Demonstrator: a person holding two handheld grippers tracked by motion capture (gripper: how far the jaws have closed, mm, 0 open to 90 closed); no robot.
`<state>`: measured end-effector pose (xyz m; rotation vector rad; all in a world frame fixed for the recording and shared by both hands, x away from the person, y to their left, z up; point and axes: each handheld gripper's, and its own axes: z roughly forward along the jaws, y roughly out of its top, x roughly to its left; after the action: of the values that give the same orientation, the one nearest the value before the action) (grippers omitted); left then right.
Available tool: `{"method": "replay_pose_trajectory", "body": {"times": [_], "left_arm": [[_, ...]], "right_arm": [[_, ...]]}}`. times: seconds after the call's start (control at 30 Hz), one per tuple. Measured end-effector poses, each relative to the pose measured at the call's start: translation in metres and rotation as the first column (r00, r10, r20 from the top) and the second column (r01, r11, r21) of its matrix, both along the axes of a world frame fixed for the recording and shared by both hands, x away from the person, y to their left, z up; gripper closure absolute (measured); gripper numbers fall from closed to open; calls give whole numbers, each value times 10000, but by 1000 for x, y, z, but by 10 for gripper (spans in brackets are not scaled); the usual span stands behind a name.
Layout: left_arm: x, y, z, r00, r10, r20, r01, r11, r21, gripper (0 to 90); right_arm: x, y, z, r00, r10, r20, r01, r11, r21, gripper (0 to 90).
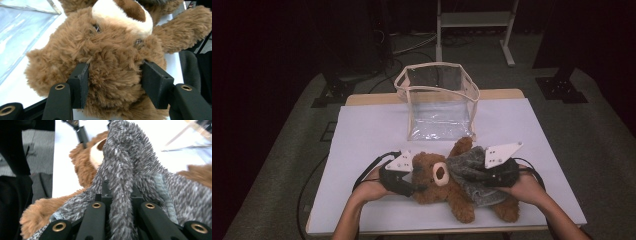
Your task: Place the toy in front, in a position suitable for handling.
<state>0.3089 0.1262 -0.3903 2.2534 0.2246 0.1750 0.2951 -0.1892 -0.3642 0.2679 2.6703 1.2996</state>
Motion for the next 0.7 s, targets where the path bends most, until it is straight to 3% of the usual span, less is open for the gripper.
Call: {"method": "replay_pose_trajectory", "body": {"times": [0.03, 0.17, 0.33, 0.43, 0.57, 0.7], "left_arm": [[0, 2, 1, 10000, 81, 52, -81, 9999, 70, 416], [-1, 9, 9, 9997, 139, 211, -132, 9994, -312, 416], [-2, 0, 17, 9978, 39, 664, -11, 9991, -425, 407], [0, -2, 16, 9982, 83, 602, -62, 9994, -350, 413], [1, -1, 8, 9994, 48, 355, -44, 9999, -131, 427], [1, 1, 4, 9998, 43, 178, -38, 9996, -277, 427]], "right_arm": [[-1, 2, 0, 10000, 31, 10, -31, 10000, -74, 798], [-1, -6, -1, 10000, -29, -90, 28, 10000, -76, 798], [-7, -27, 0, 9991, -384, -174, 383, 9992, -59, 798], [-10, -33, 1, 9983, -567, -159, 564, 9983, -136, 797], [-10, -26, 1, 9987, -491, -125, 488, 9985, -233, 798], [-6, -3, -1, 10000, -45, -6, 45, 9996, -267, 797]]}}
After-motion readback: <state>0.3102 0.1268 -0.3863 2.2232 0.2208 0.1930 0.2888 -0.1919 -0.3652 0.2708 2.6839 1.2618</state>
